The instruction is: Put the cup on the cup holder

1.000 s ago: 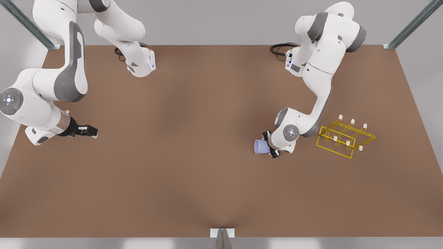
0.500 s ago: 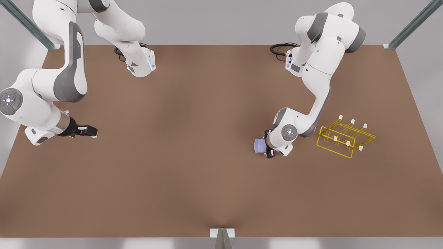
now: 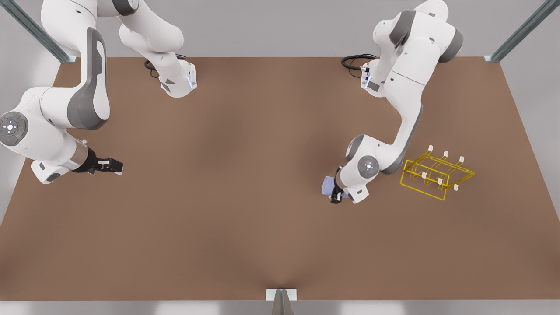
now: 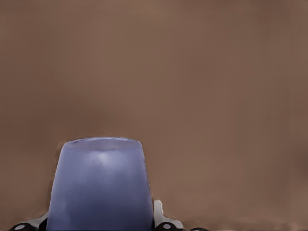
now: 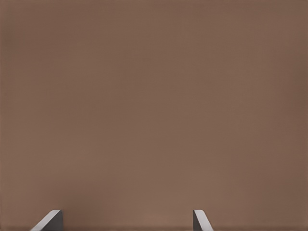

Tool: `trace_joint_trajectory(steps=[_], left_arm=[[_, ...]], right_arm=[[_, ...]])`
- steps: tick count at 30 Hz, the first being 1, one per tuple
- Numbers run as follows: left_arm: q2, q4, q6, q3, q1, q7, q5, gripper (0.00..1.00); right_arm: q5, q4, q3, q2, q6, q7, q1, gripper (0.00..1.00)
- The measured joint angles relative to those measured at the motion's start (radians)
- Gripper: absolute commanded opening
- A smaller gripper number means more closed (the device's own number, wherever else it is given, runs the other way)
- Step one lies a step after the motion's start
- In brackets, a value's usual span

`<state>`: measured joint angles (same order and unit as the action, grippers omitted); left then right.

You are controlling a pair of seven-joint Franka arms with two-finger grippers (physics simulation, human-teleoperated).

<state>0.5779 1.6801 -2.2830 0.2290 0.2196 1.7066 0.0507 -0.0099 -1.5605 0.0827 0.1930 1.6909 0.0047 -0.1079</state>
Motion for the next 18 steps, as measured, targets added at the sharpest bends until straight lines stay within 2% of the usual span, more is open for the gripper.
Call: trace_joint_trajectory(steps=[2,4,5,7,9,11,14,18], left_arm=[[0.005,-0.152,0.156,-0.013,0.011,0.004,-0.082,0.65],[0.006,-0.216,0.294,-0.048,0.06,0.014,-0.237,0.65],[0.0,-0.228,0.349,-0.156,0.149,0.019,-0.311,0.65],[0.006,-0.236,0.434,-0.458,0.395,0.025,-0.412,0.65],[0.068,-0.235,0.493,-0.724,0.613,0.031,-0.485,0.65],[0.142,-0.211,0.519,-0.94,0.759,0.036,-0.53,0.65],[0.251,-0.086,0.483,-1.164,0.905,0.043,-0.549,0.65],[0.307,0.066,0.39,-1.314,1.011,0.051,-0.535,0.65]], right_arm=[[0.0,0.0,0.0,0.0,0.0,0.0,0.0,1.0],[0.0,0.0,0.0,0.0,0.0,-0.001,0.0,1.0],[0.0,0.0,0.0,0.0,0.0,-0.001,0.0,1.0],[0.0,0.0,0.0,0.0,0.0,-0.001,0.0,1.0],[0.0,0.0,0.0,0.0,0.0,-0.001,0.0,1.0],[0.0,0.0,0.0,0.001,0.0,-0.001,0.001,1.0],[0.0,0.0,0.0,0.0,0.0,-0.001,0.0,1.0],[0.0,-0.001,0.0,0.0,0.0,-0.002,0.0,1.0]])
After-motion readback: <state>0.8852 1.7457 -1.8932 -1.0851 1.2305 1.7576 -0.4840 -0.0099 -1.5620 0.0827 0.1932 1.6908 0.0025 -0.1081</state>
